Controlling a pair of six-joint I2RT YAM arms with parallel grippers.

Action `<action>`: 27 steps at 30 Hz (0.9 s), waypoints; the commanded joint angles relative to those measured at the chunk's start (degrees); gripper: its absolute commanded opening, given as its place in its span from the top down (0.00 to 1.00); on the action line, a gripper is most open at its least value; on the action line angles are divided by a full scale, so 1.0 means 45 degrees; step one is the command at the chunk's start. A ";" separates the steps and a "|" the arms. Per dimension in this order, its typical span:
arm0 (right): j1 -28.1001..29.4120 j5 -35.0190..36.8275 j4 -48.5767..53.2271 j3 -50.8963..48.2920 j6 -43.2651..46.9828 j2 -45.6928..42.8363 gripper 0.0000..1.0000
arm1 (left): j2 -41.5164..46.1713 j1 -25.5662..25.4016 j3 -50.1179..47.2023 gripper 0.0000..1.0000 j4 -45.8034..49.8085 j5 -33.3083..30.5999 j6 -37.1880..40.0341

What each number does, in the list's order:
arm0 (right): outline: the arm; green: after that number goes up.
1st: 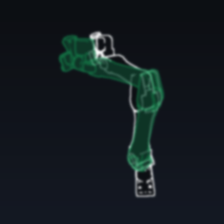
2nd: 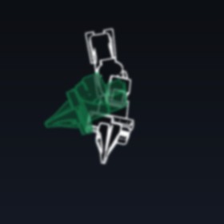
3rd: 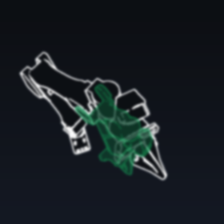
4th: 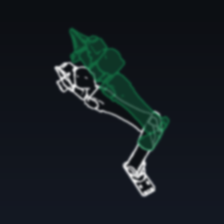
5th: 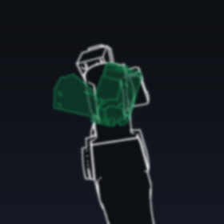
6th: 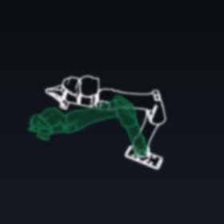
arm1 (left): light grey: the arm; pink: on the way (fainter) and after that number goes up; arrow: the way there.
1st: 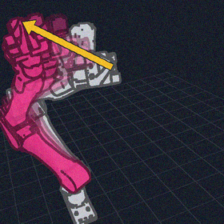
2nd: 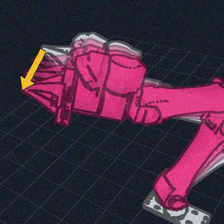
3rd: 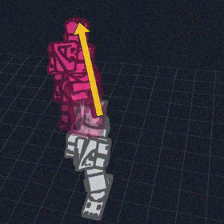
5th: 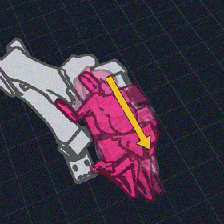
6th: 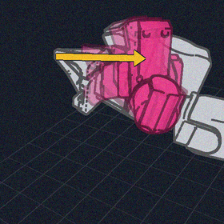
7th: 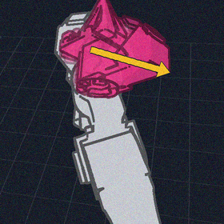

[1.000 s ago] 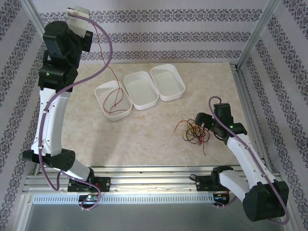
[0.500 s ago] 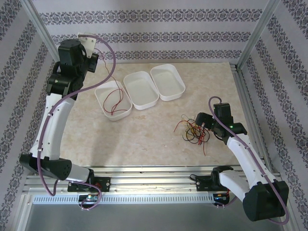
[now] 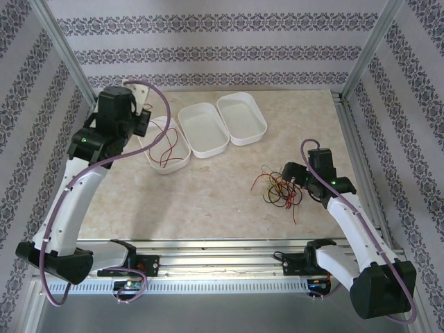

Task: Untangle the cables

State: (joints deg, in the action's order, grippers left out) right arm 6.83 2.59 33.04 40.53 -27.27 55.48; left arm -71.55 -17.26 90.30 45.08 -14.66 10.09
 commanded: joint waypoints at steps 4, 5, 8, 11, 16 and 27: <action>-0.0134 0.0217 0.0066 -0.0294 -0.0291 -0.0302 0.02 | 0.0227 -0.1010 -0.1133 1.00 0.1271 0.0614 -0.2005; -0.0131 0.0225 0.0061 -0.0316 -0.0299 -0.0303 0.02 | 0.0245 -0.1144 -0.1276 1.00 0.1253 0.0717 -0.2222; -0.0131 0.0191 -0.0016 -0.0404 -0.0376 -0.0266 0.02 | 0.0391 -0.1696 -0.1683 1.00 0.1077 0.0909 -0.2959; -0.0131 0.0139 -0.0120 -0.0481 -0.0425 -0.0211 0.02 | 0.0577 -0.2029 -0.2198 1.00 0.0734 0.1488 -0.3606; -0.0131 0.0061 -0.0290 -0.0551 -0.0426 -0.0075 0.02 | 0.0422 -0.2026 -0.3010 1.00 0.0426 0.1661 -0.4091; -0.0131 0.0106 -0.0253 -0.0824 -0.0455 -0.0347 0.02 | -0.1164 -0.1016 -0.2959 1.00 0.0766 0.3079 -0.3372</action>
State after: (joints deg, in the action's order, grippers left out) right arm 6.83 2.55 32.10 37.50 -28.58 54.87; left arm -74.81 -23.59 76.27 48.03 -4.71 -6.31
